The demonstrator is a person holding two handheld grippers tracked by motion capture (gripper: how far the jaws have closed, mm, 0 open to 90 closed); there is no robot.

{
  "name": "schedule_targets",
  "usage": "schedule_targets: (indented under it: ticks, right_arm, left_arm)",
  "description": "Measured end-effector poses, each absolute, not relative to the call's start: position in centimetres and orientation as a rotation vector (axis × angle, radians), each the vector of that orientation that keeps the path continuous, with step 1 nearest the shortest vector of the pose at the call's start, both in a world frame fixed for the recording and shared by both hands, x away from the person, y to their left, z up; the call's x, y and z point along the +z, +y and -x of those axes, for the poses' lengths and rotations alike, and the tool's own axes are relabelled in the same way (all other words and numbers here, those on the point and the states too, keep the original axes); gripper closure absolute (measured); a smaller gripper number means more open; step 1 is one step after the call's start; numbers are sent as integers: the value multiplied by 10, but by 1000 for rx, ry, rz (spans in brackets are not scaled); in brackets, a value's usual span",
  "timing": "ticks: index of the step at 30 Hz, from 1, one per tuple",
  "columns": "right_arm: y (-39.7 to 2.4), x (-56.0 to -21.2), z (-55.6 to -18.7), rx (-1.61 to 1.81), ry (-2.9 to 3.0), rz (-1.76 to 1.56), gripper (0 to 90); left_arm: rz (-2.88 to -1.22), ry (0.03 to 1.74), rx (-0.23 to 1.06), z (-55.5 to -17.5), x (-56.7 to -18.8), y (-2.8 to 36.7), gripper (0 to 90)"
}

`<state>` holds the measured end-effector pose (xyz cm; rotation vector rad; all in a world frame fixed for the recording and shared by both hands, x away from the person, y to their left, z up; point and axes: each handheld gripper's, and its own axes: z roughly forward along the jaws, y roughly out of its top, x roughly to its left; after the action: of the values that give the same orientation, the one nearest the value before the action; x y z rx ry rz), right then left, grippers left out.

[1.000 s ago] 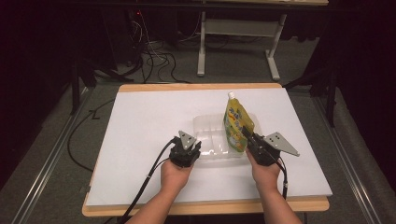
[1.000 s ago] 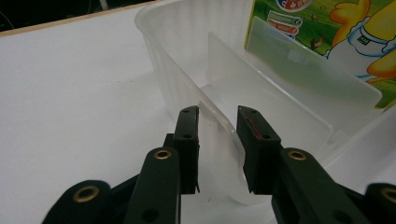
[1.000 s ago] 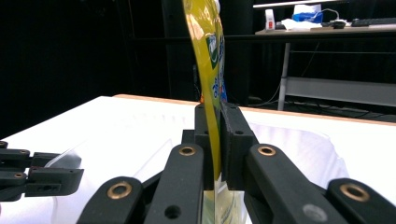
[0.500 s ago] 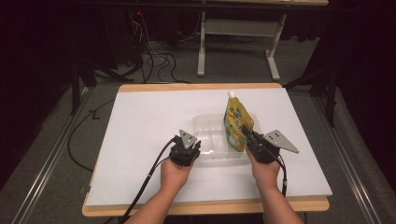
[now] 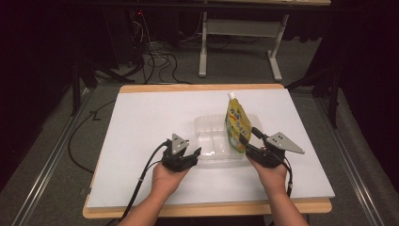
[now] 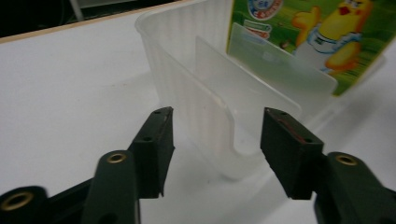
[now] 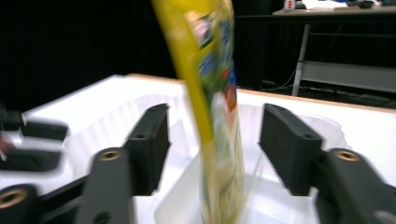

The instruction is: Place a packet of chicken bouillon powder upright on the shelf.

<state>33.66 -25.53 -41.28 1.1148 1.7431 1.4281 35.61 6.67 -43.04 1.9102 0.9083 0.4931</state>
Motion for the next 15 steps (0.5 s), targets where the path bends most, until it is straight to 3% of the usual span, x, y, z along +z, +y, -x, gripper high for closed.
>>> schedule_targets:
  ticks: [4,9,15]
  right_arm:
    - [-277,-412,-310,1387,1745,-1071,328]
    - [-330,-425,-296,1267,1683,-1216,231]
    - [-370,-446,-299,1196,1628,-1394,215]
  left_arm:
    - [-1919,913,533,-348,-433,122,375]
    - [-1937,1056,610,-350,-458,199,366]
    - [-1839,1199,519,-360,-459,219,349]
